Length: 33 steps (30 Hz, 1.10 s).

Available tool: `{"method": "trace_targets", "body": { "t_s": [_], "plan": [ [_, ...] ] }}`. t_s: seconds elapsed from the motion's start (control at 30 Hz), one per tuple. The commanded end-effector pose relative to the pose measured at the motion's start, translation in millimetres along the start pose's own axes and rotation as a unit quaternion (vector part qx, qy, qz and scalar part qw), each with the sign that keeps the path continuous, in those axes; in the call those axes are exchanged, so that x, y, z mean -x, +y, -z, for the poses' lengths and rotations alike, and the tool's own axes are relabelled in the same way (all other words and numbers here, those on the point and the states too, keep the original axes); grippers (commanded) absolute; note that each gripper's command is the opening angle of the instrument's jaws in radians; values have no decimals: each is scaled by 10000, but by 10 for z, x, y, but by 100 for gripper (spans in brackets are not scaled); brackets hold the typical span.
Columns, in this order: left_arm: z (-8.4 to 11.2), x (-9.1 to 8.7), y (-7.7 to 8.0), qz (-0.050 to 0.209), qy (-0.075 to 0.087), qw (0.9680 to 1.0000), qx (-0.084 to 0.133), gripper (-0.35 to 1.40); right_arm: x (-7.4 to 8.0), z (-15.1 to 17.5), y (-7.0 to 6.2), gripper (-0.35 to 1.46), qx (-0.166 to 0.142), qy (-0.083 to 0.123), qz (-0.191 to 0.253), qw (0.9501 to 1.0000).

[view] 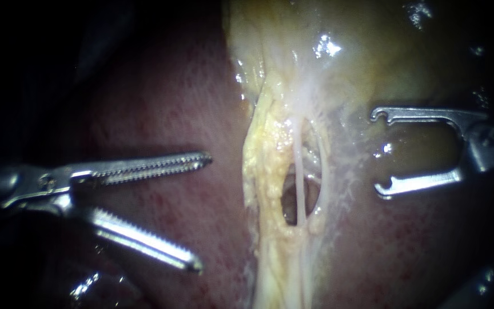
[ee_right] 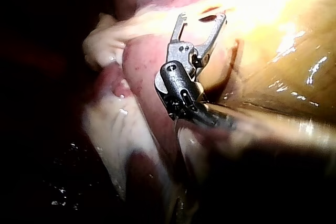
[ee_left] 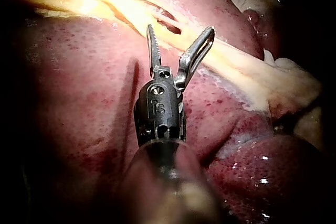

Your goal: Grabbing gallbladder

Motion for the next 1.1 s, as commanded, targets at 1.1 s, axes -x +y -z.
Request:
{"method": "trace_targets", "body": {
  "t_s": [1.1],
  "plan": [
    [-16, 33, 64, 72, -32, 9994, 346, 66, 3, 1, 0, 60, 4, -1, 4, 10000]
  ]
}}
